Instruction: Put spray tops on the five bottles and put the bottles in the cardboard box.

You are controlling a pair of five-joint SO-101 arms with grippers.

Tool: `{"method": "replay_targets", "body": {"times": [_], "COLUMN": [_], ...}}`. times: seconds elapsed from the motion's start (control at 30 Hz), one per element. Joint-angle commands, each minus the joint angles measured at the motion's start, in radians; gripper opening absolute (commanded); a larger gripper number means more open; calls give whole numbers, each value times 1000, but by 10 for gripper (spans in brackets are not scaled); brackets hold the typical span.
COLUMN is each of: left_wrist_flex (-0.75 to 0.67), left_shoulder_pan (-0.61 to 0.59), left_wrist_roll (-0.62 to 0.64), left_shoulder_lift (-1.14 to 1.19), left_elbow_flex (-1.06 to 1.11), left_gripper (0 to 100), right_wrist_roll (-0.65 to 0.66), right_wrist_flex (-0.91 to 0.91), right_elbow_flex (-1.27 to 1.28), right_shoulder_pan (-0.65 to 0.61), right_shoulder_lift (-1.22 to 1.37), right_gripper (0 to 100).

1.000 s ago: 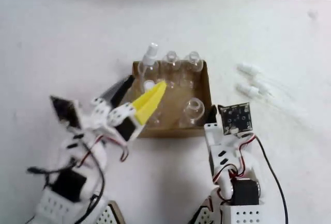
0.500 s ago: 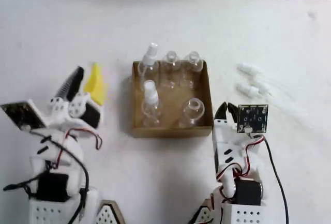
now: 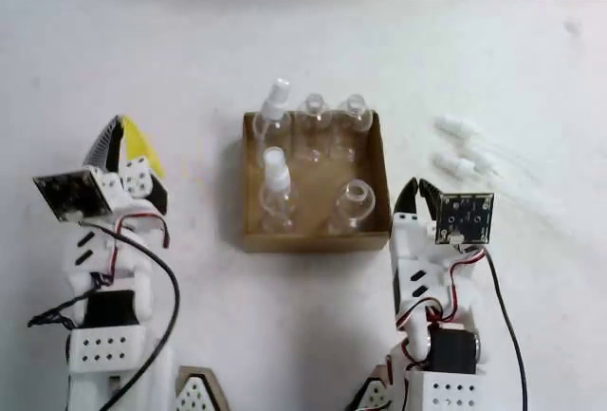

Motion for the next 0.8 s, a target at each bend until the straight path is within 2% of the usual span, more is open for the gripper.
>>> {"method": "replay_targets", "body": {"times": [0.0,0.4,0.57,0.67,0.77], "left_wrist_flex": [-124,-121,38,61,81], "left_shoulder_pan": [-13,-13,93,177,217], "left_wrist_roll": [-25,-26,-201,-324,-359], "left_shoulder_lift": [-79,-397,-509,-515,-512], "left_elbow_flex": [52,204,201,199,199], "left_gripper": [24,24,24,24,24], "right_wrist_roll": [-6,-5,-11,-5,-3], "right_wrist_flex": [-25,-27,-28,-28,-28], "right_elbow_flex": [-8,-8,-8,-8,-6], "right_shoulder_pan": [8,8,-2,-31,-28], "right_shoulder_lift": [-4,-4,-4,-4,-4], "right_gripper": [16,16,16,16,16]}}
